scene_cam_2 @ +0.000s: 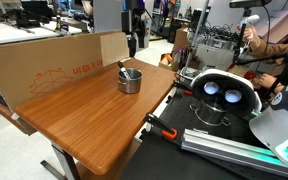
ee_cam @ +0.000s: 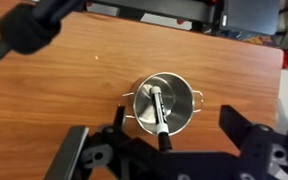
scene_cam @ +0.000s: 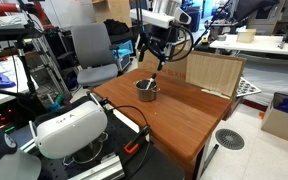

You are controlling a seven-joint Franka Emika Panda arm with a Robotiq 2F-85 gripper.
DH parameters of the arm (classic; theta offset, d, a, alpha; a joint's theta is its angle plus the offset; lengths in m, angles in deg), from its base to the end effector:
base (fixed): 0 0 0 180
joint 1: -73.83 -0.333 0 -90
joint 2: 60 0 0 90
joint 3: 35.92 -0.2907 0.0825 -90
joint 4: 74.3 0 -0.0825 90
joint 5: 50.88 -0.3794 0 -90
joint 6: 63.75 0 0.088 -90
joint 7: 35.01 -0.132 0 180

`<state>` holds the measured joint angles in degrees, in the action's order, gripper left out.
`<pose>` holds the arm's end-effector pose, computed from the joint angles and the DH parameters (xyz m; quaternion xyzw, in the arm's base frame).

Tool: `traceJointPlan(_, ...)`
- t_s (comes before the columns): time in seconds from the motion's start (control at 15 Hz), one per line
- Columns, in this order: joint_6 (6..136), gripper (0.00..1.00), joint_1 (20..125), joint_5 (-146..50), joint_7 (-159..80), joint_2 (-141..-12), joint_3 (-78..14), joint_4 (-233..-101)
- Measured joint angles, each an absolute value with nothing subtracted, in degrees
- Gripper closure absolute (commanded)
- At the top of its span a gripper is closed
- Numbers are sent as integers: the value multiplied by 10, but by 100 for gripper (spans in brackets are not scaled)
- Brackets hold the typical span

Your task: Remove the marker from the silver cup

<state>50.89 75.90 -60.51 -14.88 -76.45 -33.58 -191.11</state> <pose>0.5358 -0.0276 0.2361 -0.9810 -0.0880 0.1436 0.0965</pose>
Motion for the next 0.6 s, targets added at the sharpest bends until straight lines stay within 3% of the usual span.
traceJointPlan(0.6,501,0,758,-600,-204,-871,-365,-1821)
